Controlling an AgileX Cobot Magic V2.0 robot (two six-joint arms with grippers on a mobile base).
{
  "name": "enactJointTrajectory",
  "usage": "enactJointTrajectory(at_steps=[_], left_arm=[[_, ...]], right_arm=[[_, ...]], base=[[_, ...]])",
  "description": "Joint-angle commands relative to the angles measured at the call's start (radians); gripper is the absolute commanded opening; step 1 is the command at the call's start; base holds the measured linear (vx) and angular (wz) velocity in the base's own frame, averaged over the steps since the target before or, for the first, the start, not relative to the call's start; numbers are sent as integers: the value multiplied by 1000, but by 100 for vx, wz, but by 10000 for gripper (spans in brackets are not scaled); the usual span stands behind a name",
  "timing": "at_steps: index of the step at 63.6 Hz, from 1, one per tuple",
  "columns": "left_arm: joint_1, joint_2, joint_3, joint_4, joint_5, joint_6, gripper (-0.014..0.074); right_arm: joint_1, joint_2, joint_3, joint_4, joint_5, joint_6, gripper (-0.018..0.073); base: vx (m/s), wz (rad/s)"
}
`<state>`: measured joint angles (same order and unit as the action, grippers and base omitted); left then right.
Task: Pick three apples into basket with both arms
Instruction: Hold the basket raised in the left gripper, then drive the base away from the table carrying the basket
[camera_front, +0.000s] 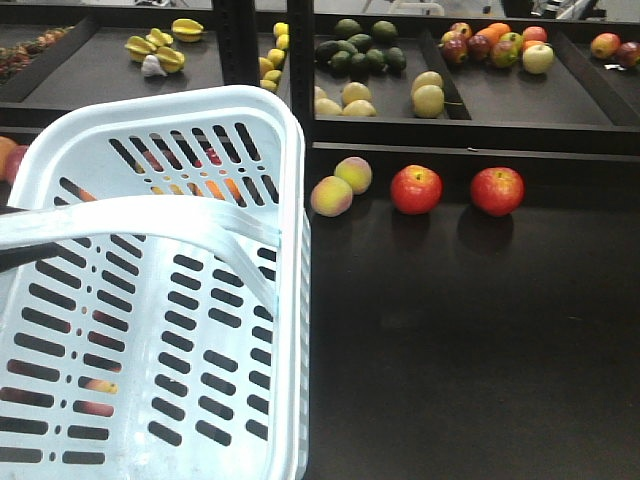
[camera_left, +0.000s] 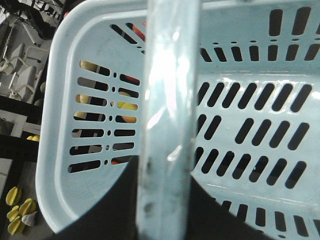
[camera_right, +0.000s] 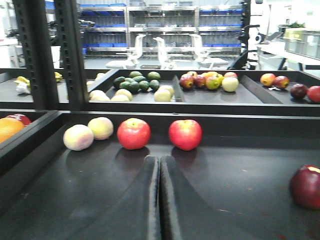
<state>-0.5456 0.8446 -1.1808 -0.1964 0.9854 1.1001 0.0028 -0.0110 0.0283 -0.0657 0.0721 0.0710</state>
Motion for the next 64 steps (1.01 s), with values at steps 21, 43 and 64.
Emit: enactJointTrajectory(at_steps=[21,43,64], left_arm=[[-2,-12,-27,-24,-90,-14,-8],[-2,-12,-27,-24,-90,-14,-8],[-2,-12,-27,-24,-90,-14,-8]], right_arm=[[-1,2,14,-9,-72,-3,-9],[-1,2,14,-9,-72,-3,-9],[-1,2,14,-9,-72,-3,-9]], base=[[-2,23],[-3,31],[-5,29]])
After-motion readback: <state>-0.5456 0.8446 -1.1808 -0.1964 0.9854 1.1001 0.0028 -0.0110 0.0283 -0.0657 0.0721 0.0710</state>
